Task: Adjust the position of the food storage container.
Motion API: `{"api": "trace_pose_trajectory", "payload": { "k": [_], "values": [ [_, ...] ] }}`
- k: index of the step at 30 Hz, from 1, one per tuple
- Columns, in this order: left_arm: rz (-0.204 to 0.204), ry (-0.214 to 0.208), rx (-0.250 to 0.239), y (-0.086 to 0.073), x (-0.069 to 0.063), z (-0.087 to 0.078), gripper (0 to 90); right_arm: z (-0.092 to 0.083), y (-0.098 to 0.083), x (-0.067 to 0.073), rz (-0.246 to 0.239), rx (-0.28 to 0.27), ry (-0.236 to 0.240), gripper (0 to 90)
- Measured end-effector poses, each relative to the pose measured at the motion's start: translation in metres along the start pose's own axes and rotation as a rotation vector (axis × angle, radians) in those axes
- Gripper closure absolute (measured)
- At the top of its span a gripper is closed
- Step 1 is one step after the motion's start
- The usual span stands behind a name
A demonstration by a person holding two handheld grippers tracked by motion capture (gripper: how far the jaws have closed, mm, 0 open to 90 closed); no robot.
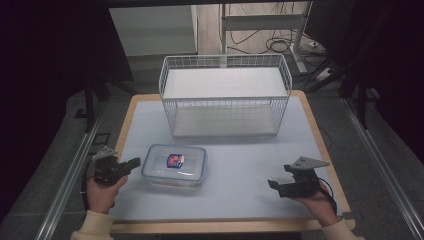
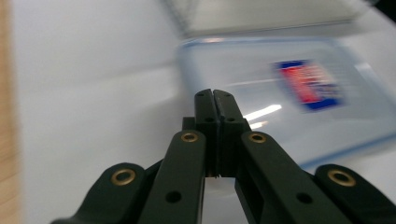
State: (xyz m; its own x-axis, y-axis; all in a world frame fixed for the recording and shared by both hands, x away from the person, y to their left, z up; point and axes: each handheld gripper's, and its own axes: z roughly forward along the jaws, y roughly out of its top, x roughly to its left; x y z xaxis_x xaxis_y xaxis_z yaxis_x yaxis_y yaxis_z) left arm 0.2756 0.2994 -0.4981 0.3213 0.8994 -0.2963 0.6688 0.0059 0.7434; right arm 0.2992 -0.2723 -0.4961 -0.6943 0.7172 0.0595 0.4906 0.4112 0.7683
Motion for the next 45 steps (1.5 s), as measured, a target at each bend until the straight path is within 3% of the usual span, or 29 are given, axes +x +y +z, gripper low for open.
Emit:
{"api": "trace_pose_trajectory", "payload": {
  "k": [3,8,15,16,21,31,42,45],
  "values": [
    [-0.045,0.002,0.029,-0.005,0.015,0.012,90.0,0.0,0.0,0.0,0.0,0.002,-0.001,14.7],
    [-0.036,0.004,0.096,-0.012,0.018,0.027,90.0,0.0,0.0,0.0,-0.003,0.001,-0.005,14.7],
    [-0.04,-0.105,0.115,-0.016,0.014,0.031,90.0,0.0,0.0,0.0,-0.008,0.0,-0.006,14.7],
    [-0.04,-0.105,0.115,-0.016,0.014,0.031,90.0,0.0,0.0,0.0,-0.008,0.0,-0.006,14.7],
    [-0.037,-0.095,0.121,-0.017,0.008,0.031,90.0,0.0,0.0,0.0,-0.008,0.004,-0.007,14.7],
    [-0.05,-0.177,0.126,-0.022,-0.009,0.037,90.0,0.0,0.0,0.001,-0.013,0.005,-0.005,14.7],
    [-0.05,-0.221,0.121,-0.017,-0.03,0.051,90.0,0.0,0.0,0.001,-0.011,0.008,-0.008,14.7],
    [-0.031,-0.231,0.127,-0.014,-0.04,0.058,90.0,0.001,0.0,0.001,-0.012,0.009,-0.006,14.7]
  ]
}}
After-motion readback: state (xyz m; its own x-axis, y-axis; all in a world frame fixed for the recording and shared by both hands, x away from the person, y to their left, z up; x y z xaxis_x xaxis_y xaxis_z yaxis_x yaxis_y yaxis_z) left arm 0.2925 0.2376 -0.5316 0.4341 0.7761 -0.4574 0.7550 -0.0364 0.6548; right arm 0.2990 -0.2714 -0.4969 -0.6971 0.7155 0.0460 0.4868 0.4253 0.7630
